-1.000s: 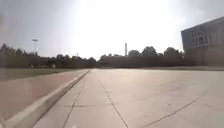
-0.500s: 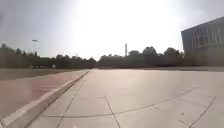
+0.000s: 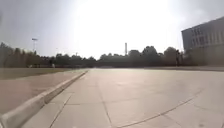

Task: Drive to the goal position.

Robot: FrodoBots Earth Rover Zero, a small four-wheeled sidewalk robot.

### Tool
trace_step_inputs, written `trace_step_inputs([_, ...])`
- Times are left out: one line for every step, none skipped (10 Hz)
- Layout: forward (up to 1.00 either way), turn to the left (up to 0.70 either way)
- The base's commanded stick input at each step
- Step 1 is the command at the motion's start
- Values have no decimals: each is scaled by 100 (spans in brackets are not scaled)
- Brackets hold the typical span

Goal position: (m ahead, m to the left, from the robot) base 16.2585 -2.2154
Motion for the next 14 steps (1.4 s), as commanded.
trace_step_inputs([70, 0])
trace_step_inputs([70, 0])
trace_step_inputs([70, 0])
trace_step_inputs([70, 0])
trace_step_inputs([70, 0])
trace_step_inputs([70, 0])
trace_step_inputs([70, 0])
trace_step_inputs([70, 0])
trace_step_inputs([70, 0])
trace_step_inputs([70, 0])
trace_step_inputs([70, 0])
trace_step_inputs([70, 0])
trace_step_inputs([70, 0])
trace_step_inputs([70, 0])
